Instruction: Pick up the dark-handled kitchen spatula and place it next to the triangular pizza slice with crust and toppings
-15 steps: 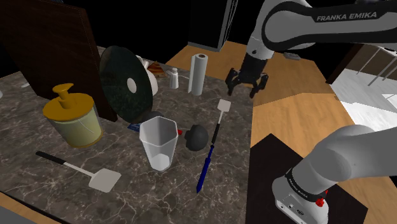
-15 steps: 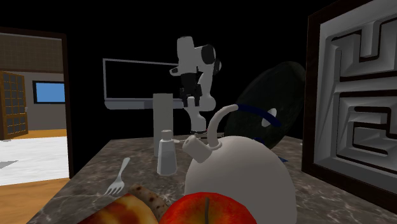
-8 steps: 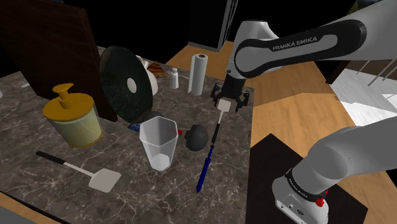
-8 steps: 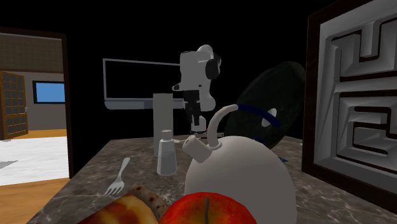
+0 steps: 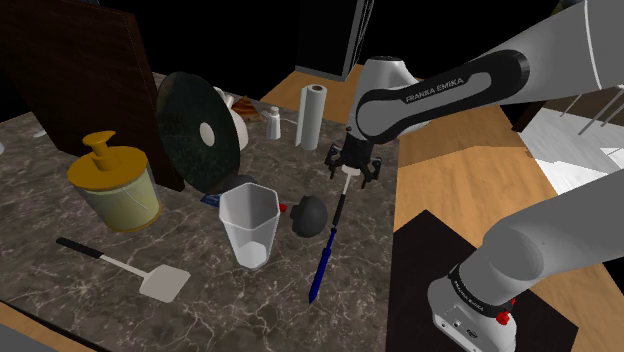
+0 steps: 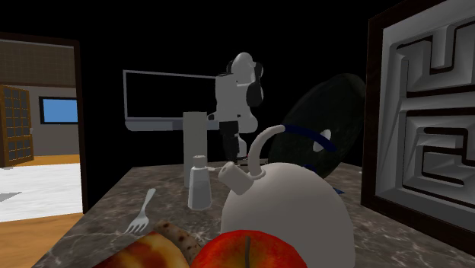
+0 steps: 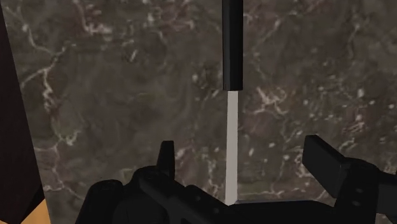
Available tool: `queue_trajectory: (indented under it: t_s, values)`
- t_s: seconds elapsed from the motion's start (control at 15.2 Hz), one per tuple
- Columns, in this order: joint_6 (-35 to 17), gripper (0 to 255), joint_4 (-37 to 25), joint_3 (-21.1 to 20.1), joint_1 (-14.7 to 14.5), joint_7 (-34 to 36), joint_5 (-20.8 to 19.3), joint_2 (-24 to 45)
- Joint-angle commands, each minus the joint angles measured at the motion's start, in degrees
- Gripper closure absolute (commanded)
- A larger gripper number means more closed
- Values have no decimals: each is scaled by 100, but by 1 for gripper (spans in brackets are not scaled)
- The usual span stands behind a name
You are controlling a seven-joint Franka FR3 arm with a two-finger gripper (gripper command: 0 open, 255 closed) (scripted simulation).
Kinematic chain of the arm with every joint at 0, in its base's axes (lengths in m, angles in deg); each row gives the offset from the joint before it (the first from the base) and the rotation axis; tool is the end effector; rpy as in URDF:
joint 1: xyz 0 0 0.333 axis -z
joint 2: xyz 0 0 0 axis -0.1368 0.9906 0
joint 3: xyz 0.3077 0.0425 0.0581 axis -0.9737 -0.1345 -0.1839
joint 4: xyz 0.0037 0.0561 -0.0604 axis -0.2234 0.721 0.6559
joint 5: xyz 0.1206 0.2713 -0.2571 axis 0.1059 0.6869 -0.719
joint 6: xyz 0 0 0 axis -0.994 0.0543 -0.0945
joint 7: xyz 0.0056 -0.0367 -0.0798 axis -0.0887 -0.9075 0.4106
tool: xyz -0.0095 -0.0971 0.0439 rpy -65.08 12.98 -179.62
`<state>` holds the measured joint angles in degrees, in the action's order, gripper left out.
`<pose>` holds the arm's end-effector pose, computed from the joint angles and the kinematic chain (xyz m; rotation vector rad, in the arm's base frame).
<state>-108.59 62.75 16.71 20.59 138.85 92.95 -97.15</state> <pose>0.4027 0.0891 0.3471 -2.7517 1.4490 0.0930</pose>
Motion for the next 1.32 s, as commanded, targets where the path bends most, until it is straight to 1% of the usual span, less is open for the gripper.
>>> queue_trajectory:
  t_s: [0.0,0.46,0.53,1.12,1.25]
  values:
    - [-156,0,95,-34,-14,17,17,57]
    - [-154,0,94,-34,-14,17,17,57]
    - [-154,255,94,-34,-14,17,17,57]
    - [-156,255,95,-34,-14,17,17,57]
    - [35,255,26,-1,-23,6,29,-67]
